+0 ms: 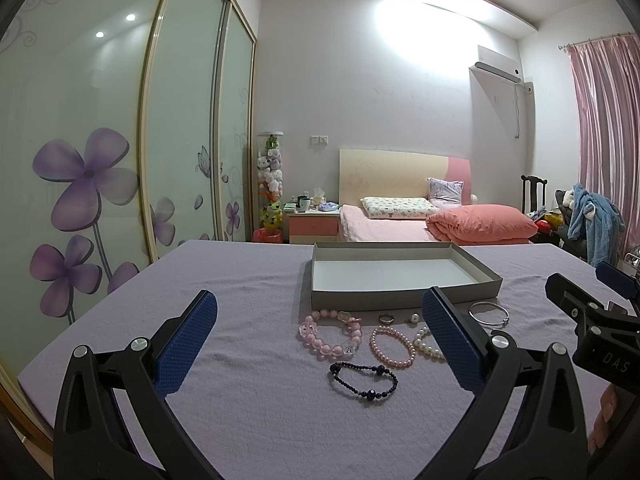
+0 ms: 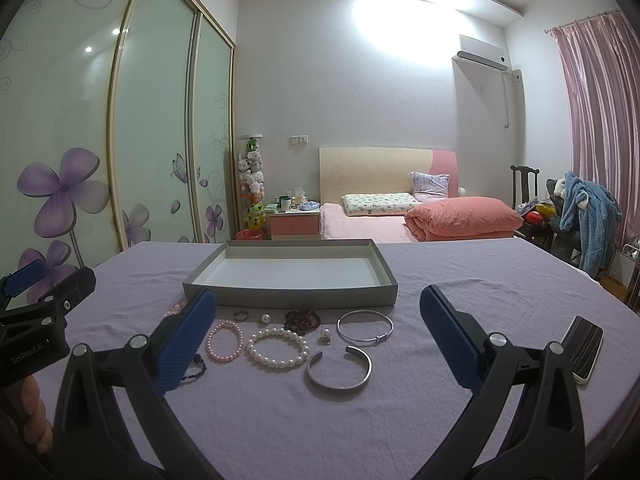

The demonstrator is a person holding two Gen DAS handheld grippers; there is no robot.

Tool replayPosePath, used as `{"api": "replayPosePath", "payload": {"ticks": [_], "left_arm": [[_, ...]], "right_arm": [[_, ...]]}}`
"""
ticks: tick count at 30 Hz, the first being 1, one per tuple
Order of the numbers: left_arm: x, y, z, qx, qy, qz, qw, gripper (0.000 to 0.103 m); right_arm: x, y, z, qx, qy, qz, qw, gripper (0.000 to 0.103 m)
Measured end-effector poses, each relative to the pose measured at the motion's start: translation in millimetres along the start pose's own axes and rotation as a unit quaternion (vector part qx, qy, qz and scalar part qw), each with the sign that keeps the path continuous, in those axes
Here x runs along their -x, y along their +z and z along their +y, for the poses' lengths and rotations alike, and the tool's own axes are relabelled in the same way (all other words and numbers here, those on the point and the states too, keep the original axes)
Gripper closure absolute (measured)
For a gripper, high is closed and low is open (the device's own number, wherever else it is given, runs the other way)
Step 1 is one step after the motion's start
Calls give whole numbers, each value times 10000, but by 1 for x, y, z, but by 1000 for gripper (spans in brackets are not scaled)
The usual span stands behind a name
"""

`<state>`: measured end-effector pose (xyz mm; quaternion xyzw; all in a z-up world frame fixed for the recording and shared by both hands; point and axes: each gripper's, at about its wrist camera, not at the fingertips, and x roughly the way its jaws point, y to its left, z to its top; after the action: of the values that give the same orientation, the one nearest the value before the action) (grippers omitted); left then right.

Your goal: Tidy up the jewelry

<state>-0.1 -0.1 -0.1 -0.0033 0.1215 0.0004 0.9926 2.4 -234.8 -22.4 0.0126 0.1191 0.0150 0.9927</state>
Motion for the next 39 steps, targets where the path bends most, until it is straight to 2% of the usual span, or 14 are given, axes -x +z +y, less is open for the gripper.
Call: {"api": "replayPosePath", "payload": {"ticks": [12, 18, 21, 24, 27, 32, 37, 39], "left_arm": [[-2, 0, -2, 6, 10, 46, 10000, 2], [-7, -6, -1, 3, 40, 191, 9998, 2], [-16, -9, 0, 4, 48, 480, 9988, 2], [-26, -14, 2, 78, -14, 863, 9962, 2], [-36, -19, 6, 165, -101, 1227, 9923, 2], [-50, -26, 9, 144, -79, 1712, 9851, 2], [-66, -30, 12, 129, -99, 2123, 9771, 2], [-71, -31, 13, 135, -123, 2244, 9743, 2]], "right_arm": [[-1, -1, -1, -8, -3, 27, 10000, 4], [-6, 0, -6, -13, 9, 223, 9998, 4], [-21, -8, -7, -16, 108, 609, 9981, 4], [-42, -18, -9, 5, 133, 1221, 9924, 4], [-63, -28, -11, 18, 81, 1801, 9836, 4], [-95, -47, -19, -204, 59, 2768, 9607, 4], [-125, -61, -19, -214, -18, 3298, 9438, 13], [-128, -61, -16, -122, -145, 3296, 9439, 17]]}}
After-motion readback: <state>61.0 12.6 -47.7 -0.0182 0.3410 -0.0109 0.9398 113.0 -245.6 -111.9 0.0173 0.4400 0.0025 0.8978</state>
